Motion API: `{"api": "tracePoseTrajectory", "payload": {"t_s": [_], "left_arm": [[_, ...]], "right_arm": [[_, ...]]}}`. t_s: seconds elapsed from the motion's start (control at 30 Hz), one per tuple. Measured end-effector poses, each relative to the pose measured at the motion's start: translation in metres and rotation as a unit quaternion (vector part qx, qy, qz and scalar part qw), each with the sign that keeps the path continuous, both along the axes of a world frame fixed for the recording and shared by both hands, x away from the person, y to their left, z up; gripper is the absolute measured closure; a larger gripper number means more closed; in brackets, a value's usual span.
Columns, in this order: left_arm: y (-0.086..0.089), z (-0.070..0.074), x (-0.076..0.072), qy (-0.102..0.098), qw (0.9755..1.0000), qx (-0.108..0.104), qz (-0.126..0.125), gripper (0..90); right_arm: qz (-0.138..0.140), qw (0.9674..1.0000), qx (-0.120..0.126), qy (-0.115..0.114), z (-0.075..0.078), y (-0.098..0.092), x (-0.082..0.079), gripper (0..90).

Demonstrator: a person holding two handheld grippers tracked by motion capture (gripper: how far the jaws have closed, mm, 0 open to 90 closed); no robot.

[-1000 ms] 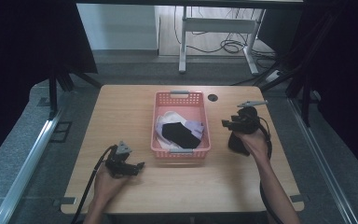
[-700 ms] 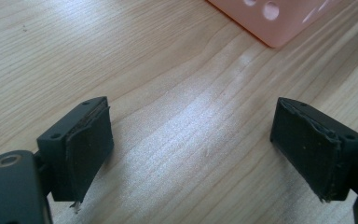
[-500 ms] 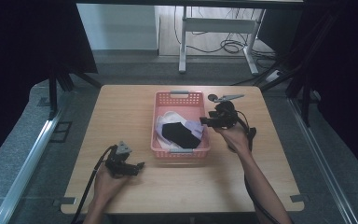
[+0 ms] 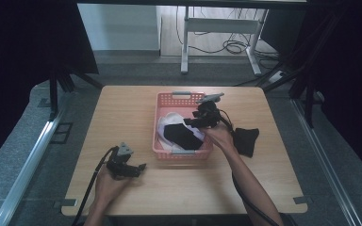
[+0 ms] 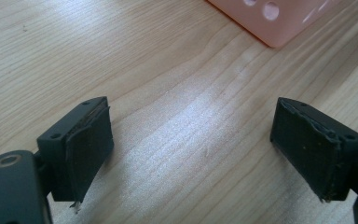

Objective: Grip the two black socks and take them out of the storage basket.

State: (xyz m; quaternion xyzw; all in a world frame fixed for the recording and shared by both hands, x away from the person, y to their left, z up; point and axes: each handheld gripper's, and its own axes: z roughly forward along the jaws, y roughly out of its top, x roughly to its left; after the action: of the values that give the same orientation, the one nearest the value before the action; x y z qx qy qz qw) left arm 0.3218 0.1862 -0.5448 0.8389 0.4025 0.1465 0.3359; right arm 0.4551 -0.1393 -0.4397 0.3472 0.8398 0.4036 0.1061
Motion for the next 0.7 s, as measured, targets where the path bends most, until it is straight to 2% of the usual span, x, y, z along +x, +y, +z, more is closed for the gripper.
{"api": "tracePoseTrajectory", "payload": {"t_s": [0.43, 0.7], "left_arm": [[0.0, 0.0, 0.0, 0.0, 1.0, 0.001, -0.001, 12.7], [0.0, 0.0, 0.0, -0.001, 1.0, 0.0, 0.0, 12.7]], "right_arm": [[0.049, 0.9986, -0.017, 0.007, -0.019, 0.044, 0.011, 45.8], [0.07, 0.9968, -0.03, 0.025, -0.034, 0.062, 0.018, 45.7]]}}
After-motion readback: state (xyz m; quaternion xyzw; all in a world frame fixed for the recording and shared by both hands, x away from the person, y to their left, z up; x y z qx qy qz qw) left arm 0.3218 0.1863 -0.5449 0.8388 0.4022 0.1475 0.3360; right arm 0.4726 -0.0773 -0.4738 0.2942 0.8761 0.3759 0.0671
